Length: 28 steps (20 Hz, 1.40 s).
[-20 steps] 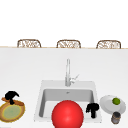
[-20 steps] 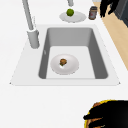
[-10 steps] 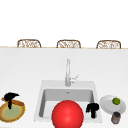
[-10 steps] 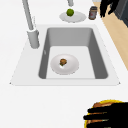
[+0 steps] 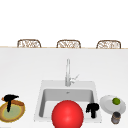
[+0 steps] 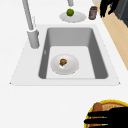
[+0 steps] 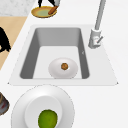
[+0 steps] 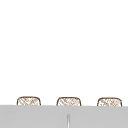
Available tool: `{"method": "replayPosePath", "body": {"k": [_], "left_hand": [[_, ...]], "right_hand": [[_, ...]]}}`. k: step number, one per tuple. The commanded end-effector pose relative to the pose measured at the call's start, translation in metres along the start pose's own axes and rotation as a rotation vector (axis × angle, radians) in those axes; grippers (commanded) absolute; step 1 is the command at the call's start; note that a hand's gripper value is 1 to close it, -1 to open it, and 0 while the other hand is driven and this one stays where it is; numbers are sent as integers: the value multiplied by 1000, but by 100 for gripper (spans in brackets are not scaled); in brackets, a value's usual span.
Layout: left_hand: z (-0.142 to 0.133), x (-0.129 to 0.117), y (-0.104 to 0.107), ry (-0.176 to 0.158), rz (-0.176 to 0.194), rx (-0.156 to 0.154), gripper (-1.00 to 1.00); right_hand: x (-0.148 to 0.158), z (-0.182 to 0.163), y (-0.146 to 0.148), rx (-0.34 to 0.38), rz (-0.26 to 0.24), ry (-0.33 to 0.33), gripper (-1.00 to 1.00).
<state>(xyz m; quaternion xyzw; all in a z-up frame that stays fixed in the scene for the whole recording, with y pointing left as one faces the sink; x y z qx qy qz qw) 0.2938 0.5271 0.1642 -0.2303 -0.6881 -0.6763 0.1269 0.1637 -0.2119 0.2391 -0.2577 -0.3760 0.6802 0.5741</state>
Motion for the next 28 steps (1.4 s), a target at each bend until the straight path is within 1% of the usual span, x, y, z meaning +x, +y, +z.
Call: {"method": "replayPosePath", "body": {"k": [1, 3, 8, 10, 12, 14, 16, 17, 18, 19, 21, 22, 23, 25, 26, 28], "left_hand": [[2, -3, -5, 27, 76, 28, -100], [5, -3, -5, 24, 79, 24, -100], [6, -17, 3, 4, 78, 9, -100], [7, -25, 1, 6, 45, 5, -100], [8, -31, -4, 2, 42, 12, -100], [8, -31, -8, 6, 42, 6, -100], [10, -31, -10, 6, 47, 9, -100], [10, -32, -11, 7, 52, 12, 100], [11, -33, -12, -2, 43, -7, 100], [11, -33, -13, -1, 32, -9, 100], [9, -35, -11, 7, -59, -18, 100], [8, -34, -11, 10, -89, -17, 100], [8, -33, -10, 11, -103, -18, 100], [9, -30, -10, 10, -102, -18, 100], [9, -28, -10, 4, -125, -22, 100], [8, -26, -8, -11, -178, -21, 100]], "right_hand": [[0, 0, 0, 0, 0, 0, 0], [0, 0, 0, 0, 0, 0, 0], [0, 0, 0, 0, 0, 0, 0], [0, 0, 0, 0, 0, 0, 0], [0, 0, 0, 0, 0, 0, 0], [0, 0, 0, 0, 0, 0, 0], [0, 0, 0, 0, 0, 0, 0], [0, 0, 0, 0, 0, 0, 0], [0, 0, 0, 0, 0, 0, 0], [0, 0, 0, 0, 0, 0, 0], [0, 0, 0, 0, 0, 0, 0], [0, 0, 0, 0, 0, 0, 0], [0, 0, 0, 0, 0, 0, 0], [0, 0, 0, 0, 0, 0, 0], [0, 0, 0, 0, 0, 0, 0], [0, 0, 0, 0, 0, 0, 0]]}}
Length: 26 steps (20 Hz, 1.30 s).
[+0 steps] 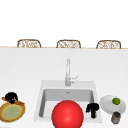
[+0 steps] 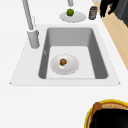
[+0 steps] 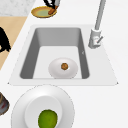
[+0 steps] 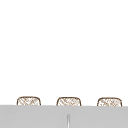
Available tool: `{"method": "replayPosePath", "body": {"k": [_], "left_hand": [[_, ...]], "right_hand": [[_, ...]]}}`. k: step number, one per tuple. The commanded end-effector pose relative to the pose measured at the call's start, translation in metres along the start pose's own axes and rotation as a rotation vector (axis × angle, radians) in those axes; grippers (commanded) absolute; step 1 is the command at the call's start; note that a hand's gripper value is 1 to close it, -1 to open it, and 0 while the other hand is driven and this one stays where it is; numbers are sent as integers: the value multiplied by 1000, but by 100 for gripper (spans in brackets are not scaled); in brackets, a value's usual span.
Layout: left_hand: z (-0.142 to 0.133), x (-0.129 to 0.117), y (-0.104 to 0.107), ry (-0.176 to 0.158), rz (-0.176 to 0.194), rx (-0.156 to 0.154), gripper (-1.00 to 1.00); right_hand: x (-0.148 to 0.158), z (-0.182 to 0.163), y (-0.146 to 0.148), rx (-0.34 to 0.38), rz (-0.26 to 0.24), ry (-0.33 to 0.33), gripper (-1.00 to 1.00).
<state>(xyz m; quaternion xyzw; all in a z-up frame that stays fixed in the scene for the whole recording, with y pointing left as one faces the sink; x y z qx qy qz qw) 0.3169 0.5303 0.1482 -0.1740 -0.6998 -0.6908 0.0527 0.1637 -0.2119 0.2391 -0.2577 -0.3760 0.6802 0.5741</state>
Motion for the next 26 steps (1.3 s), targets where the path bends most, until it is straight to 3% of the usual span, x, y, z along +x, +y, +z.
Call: {"method": "replayPosePath", "body": {"k": [1, 8, 9, 10, 12, 17, 21, 23, 26], "left_hand": [[-1, 3, -4, 13, 0, 4, 100], [-2, 17, -6, 24, -20, 11, 100], [5, 18, -6, 40, -23, 16, -100], [11, 19, -2, 56, -27, 28, -100], [21, 21, 2, 35, -32, 26, -100], [41, 25, 6, 23, 18, 14, -100], [56, 14, 10, 35, 43, 9, -100], [58, 5, 7, 29, 35, 7, -100], [59, -4, 3, 20, 58, 2, -100]], "right_hand": [[0, 0, 0, 0, 0, 0, 0], [0, 0, 0, 0, 0, 0, 0], [0, 0, 0, 0, 0, 0, 0], [0, 0, 0, 0, 0, 0, 0], [0, 0, 0, 0, 0, 0, 0], [0, 0, 0, 0, 0, 0, 0], [0, 0, 0, 0, 0, 0, 0], [0, 0, 0, 0, 0, 0, 0], [0, 0, 0, 0, 0, 0, 0]]}}
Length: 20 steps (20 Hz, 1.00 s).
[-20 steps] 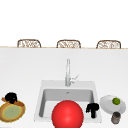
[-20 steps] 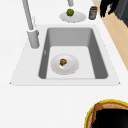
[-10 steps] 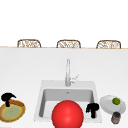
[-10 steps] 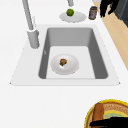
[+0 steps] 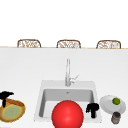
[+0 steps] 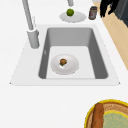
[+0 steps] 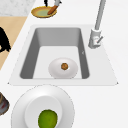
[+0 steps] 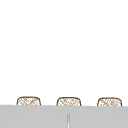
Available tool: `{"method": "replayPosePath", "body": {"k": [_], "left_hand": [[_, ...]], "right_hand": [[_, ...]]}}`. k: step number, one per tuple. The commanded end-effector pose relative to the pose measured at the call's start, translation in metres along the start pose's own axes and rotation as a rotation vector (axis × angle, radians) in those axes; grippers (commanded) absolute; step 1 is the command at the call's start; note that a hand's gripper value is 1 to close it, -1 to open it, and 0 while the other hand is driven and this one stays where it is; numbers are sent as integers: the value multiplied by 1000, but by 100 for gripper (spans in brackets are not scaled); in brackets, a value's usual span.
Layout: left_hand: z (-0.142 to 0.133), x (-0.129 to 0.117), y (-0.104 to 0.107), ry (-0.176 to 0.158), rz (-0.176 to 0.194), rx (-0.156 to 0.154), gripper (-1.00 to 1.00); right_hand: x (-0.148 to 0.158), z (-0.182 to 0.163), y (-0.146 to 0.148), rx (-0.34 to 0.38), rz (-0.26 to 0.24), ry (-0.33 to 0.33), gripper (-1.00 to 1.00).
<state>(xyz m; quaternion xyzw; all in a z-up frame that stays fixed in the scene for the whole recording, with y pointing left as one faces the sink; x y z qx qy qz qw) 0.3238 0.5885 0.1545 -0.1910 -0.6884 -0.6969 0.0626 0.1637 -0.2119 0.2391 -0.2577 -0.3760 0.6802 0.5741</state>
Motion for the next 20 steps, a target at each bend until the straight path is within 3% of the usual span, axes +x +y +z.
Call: {"method": "replayPosePath", "body": {"k": [1, 4, 8, 20], "left_hand": [[2, -13, -5, 26, 23, 21, -100], [4, -24, -15, 18, 23, 20, -100], [7, -36, -26, 9, 71, 15, -100], [15, -57, -35, 4, 162, 59, -100]], "right_hand": [[0, 0, 0, 0, 0, 0, 0], [0, 0, 0, 0, 0, 0, 0], [0, 0, 0, 0, 0, 0, 0], [0, 0, 0, 0, 0, 0, 0]]}}
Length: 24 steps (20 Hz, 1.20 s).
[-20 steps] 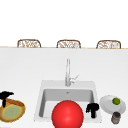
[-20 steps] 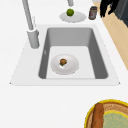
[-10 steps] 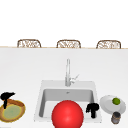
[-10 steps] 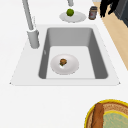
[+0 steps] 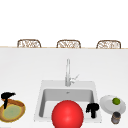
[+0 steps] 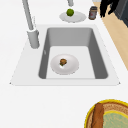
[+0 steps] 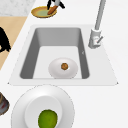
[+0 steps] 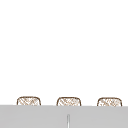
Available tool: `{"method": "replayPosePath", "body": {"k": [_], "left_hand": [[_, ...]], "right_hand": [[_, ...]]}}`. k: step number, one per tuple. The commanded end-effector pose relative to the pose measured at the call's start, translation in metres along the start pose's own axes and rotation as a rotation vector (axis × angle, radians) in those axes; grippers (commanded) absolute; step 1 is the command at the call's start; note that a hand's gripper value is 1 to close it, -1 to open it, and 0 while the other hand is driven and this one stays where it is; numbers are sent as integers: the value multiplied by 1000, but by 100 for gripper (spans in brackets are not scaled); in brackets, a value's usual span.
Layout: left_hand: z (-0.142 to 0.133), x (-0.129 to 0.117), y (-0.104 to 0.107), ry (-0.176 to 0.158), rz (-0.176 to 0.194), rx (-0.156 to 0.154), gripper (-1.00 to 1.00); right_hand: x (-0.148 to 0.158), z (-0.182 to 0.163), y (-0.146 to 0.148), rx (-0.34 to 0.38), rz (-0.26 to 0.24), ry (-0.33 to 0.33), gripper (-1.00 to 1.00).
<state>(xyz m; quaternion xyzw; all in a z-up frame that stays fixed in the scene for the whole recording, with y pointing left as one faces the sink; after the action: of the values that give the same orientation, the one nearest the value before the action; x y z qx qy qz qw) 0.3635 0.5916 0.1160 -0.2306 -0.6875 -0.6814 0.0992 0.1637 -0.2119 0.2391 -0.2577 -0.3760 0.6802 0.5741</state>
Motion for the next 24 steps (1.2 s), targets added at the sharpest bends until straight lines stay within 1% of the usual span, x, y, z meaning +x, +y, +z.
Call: {"method": "replayPosePath", "body": {"k": [1, 2, 3, 4, 5, 6, 7, 8, 10, 15, 16, 18, 20, 22, 24], "left_hand": [[4, -10, -12, 18, 81, 28, -100], [7, -10, -12, 12, 92, 33, 100], [9, -8, -8, -5, 131, 19, 100], [8, -5, -7, -1, 185, 28, 100], [7, -2, -5, 12, 233, 41, 100], [7, -1, -3, 24, 270, 50, 100], [5, 3, -1, 38, 268, 67, 100], [4, 5, 2, 50, 247, 79, 100], [1, 11, 2, 64, 213, 82, 100], [0, 7, 8, 80, 205, 85, 100], [0, 6, 10, 91, 203, 90, 100], [-1, 4, 13, 100, 196, 89, 100], [-2, 3, 17, 94, 209, 85, 100], [-4, 0, 21, 98, 220, 85, 100], [-5, -3, 31, 101, 243, 92, 100]], "right_hand": [[0, 0, 0, 0, 0, 0, 0], [0, 0, 0, 0, 0, 0, 0], [0, 0, 0, 0, 0, 0, 0], [0, 0, 0, 0, 0, 0, 0], [0, 0, 0, 0, 0, 0, 0], [0, 0, 0, 0, 0, 0, 0], [0, 0, 0, 0, 0, 0, 0], [0, 0, 0, 0, 0, 0, 0], [0, 0, 0, 0, 0, 0, 0], [0, 0, 0, 0, 0, 0, 0], [0, 0, 0, 0, 0, 0, 0], [0, 0, 0, 0, 0, 0, 0], [0, 0, 0, 0, 0, 0, 0], [0, 0, 0, 0, 0, 0, 0], [0, 0, 0, 0, 0, 0, 0]]}}
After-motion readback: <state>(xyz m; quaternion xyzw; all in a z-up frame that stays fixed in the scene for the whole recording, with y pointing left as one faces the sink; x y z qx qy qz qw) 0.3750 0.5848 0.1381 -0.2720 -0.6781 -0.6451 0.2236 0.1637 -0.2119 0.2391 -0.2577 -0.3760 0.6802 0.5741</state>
